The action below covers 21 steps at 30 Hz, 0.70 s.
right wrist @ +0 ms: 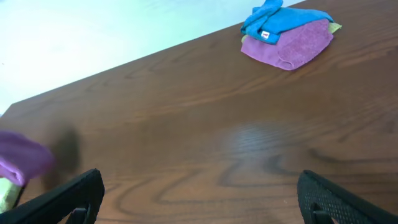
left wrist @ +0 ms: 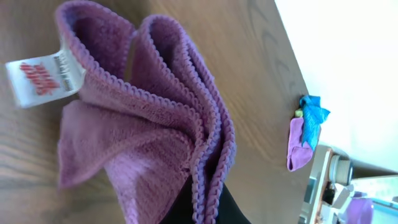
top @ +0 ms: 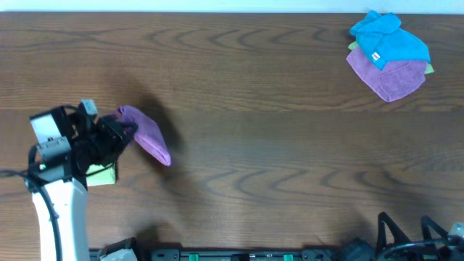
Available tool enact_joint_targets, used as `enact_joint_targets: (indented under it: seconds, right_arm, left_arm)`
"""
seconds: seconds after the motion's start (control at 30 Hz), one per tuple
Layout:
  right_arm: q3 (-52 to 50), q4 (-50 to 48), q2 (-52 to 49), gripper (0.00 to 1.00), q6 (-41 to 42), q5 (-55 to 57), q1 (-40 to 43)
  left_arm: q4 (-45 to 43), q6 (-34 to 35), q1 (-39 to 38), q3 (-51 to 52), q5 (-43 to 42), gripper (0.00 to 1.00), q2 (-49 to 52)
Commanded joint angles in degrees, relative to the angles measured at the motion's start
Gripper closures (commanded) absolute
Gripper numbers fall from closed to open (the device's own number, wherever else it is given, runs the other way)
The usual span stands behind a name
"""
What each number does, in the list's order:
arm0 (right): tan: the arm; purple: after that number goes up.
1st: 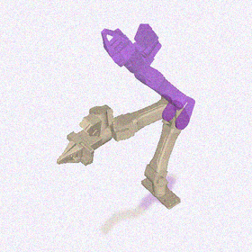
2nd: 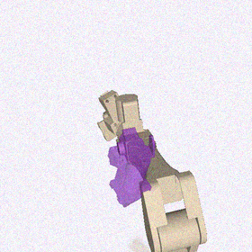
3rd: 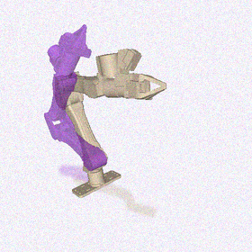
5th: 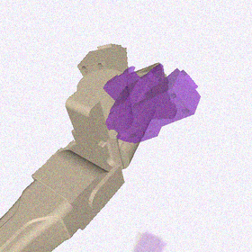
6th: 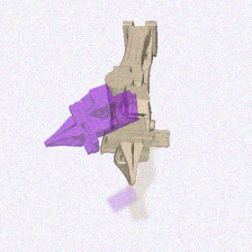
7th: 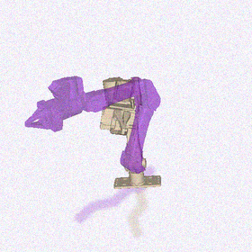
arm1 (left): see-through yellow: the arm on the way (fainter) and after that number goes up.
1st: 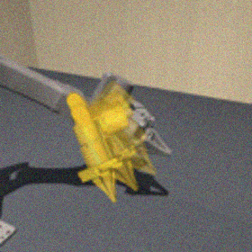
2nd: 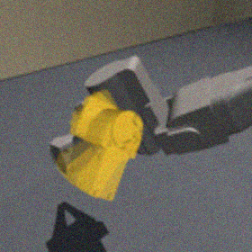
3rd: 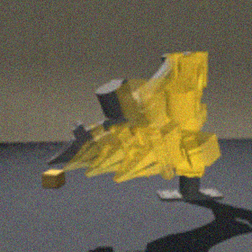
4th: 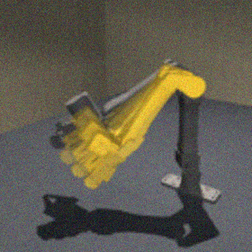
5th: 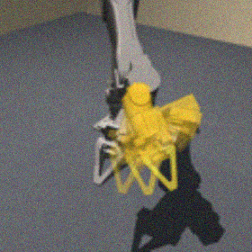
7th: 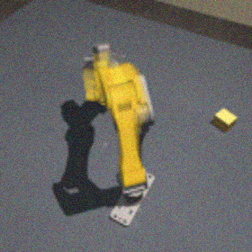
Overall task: Fold the cloth
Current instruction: 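Lift the pink cloth with the left gripper and carry it left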
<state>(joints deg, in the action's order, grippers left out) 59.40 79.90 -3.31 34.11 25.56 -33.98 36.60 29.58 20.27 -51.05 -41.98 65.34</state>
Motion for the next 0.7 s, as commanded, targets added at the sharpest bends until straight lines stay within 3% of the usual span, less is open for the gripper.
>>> enact_joint_targets:
  seconds: [0.0, 0.17, 0.3, 0.5, 0.67]
  right_arm:
    - [-0.11, 0.02, 0.04, 0.01, 0.59, 0.61, 0.37]
    - [-0.11, 0.02, 0.04, 0.01, 0.59, 0.61, 0.37]
    - [-0.11, 0.02, 0.04, 0.01, 0.59, 0.61, 0.37]
    - [-0.11, 0.02, 0.04, 0.01, 0.59, 0.61, 0.37]
    - [-0.11, 0.02, 0.04, 0.01, 0.59, 0.61, 0.37]
  left_arm:
    - [1.81, -3.61, 0.92, -4.17, 1.86, 0.94, 3.1]
    - [3.5, -5.68, 5.31, -5.86, -3.04, 0.94, 7.52]
    - [7.45, -11.26, 11.37, -5.86, -9.14, 0.94, 9.66]
    - [13.79, -17.29, 13.07, -5.86, -8.61, 0.94, 9.55]
    - [14.12, -19.34, 12.76, -5.86, -8.44, 0.94, 9.53]
